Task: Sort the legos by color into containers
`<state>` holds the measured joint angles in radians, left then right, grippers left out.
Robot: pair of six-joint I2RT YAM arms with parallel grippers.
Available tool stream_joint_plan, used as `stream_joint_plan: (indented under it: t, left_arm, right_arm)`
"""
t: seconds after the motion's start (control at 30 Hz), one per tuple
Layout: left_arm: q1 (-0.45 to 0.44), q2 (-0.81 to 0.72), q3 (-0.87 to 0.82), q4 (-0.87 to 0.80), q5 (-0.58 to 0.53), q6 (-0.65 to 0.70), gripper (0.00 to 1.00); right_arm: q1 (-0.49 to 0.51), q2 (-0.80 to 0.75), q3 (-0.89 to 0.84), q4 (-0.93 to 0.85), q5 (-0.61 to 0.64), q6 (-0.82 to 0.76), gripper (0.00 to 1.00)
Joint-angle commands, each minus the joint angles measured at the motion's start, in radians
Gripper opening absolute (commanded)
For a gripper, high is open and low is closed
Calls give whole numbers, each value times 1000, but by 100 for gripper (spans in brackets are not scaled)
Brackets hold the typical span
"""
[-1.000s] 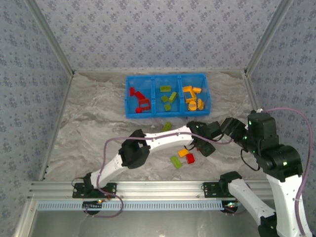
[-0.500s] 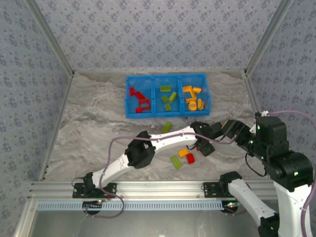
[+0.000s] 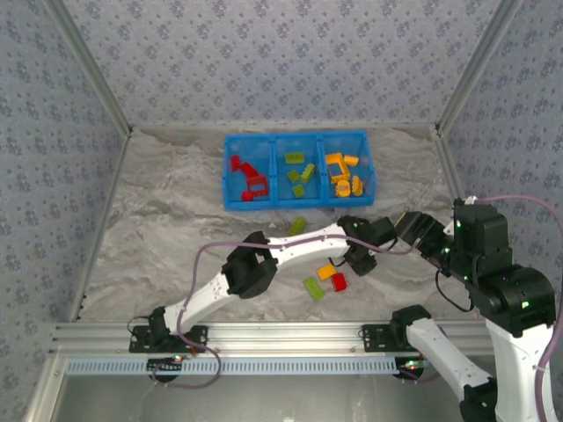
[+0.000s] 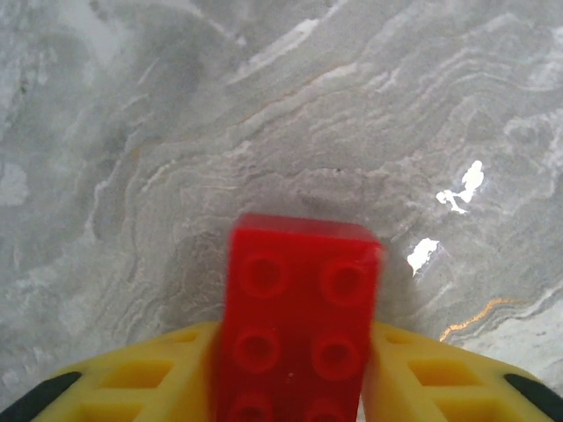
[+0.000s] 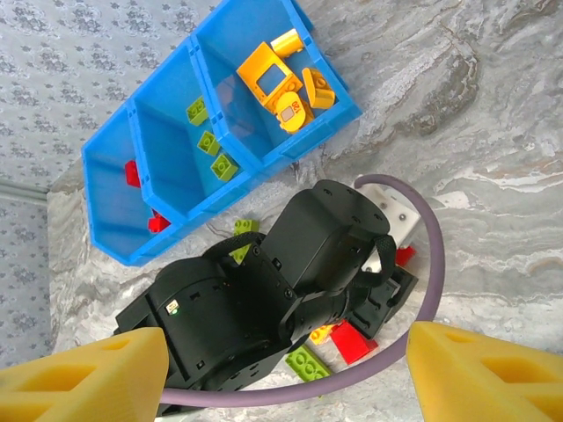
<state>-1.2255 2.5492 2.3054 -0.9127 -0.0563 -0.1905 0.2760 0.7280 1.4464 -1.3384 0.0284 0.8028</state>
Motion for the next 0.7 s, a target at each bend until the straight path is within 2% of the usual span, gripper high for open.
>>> stream_joint_plan:
  t: [0.0, 0.17, 0.37, 0.53, 0.67]
  left_arm:
    - [4, -15, -32, 9, -40, -18, 34]
    - [39, -186, -131, 59, -96, -67, 28]
    - [159, -474, -301, 79, -127, -156, 28]
    - [353, -663, -451, 35, -137, -218, 28]
    - [548, -719, -521, 13, -116, -277, 28]
  right_arm:
    - [-6, 12, 6, -4, -7, 14, 74]
    - [-5, 31, 26, 10, -17, -11, 72]
    - [-6, 69, 46, 92, -45, -37, 70]
    - [34, 129, -16, 208, -90, -61, 67]
    - [165, 240, -71, 266, -69, -63, 67]
